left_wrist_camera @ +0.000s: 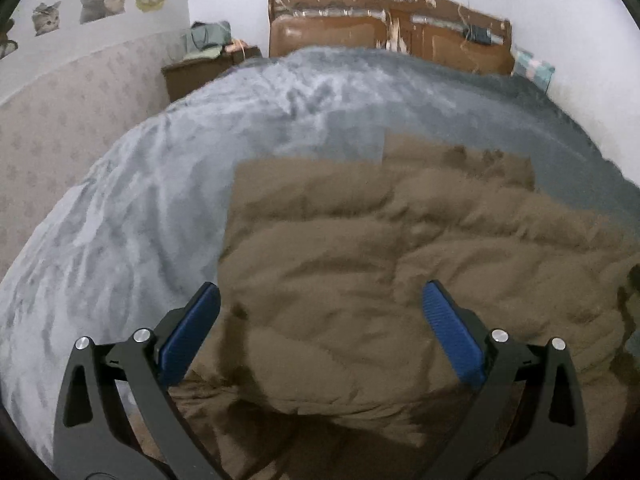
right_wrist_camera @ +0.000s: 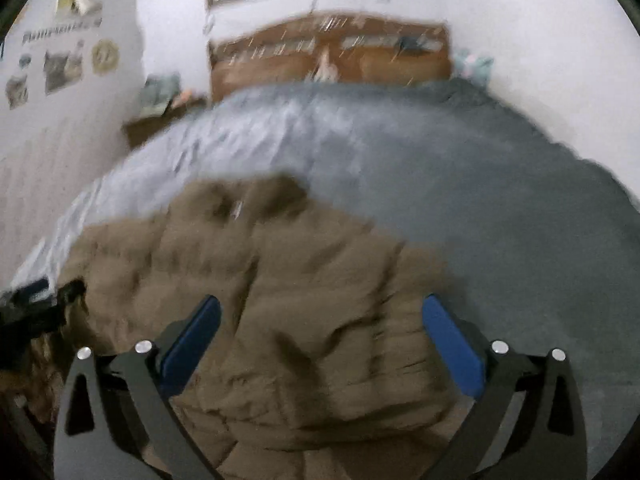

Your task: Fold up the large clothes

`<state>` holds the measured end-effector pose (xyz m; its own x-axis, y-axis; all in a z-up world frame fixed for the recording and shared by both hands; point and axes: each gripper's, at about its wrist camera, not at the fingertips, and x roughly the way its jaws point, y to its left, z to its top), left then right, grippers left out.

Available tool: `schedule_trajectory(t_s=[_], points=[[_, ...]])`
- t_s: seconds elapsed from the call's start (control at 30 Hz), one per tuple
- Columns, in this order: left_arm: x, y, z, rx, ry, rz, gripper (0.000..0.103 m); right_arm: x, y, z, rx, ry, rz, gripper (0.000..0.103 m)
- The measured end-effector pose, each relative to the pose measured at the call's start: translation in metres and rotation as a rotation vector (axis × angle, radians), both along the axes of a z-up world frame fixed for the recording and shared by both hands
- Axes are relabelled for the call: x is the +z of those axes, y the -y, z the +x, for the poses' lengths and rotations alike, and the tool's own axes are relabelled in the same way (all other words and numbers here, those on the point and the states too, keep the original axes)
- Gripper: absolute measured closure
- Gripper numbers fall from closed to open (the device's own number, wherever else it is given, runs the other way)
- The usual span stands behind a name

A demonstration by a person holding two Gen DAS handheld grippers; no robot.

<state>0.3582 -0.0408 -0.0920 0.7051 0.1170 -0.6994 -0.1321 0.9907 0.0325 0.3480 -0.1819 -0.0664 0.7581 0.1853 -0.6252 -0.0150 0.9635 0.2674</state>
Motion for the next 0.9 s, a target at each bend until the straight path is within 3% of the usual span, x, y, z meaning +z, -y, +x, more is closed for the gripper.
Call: schedule_trajectory(t_s=[0.03,0.07,0.1,0.13,0.23,0.57,0.77,0.9], points=[[-0.012,-0.001,0.005,0.013,-0.059,0.020,0.003,-0.024,-0.009,0.013,0.002,-0.113,-0.061,0.001],[-0.026,-0.005,0.009,0.011,-0.117,-0.019,0.003,-0.039,-0.017,0.022,0.010,-0.184,-0.058,0.001],[-0.036,-0.011,0.011,0.015,-0.152,-0.067,0.003,-0.062,-0.015,0.029,0.028,-0.257,0.019,0.001],[-0.040,-0.015,0.011,0.019,-0.162,-0.093,0.003,-0.068,-0.013,0.033,0.031,-0.271,0.049,0.001],[-0.044,-0.012,0.013,0.001,-0.174,-0.042,0.003,-0.070,-0.023,0.034,0.038,-0.271,-0.014,0.001],[-0.046,-0.017,0.012,-0.002,-0.145,-0.060,0.003,-0.073,-0.014,0.031,0.039,-0.255,-0.002,0.001],[-0.019,-0.021,-0.005,-0.019,-0.089,-0.090,0.003,-0.060,-0.005,0.013,0.035,-0.246,0.026,0.002],[0.010,-0.010,-0.038,-0.105,-0.022,-0.036,0.003,-0.042,0.000,-0.005,0.038,-0.249,0.047,0.002]])
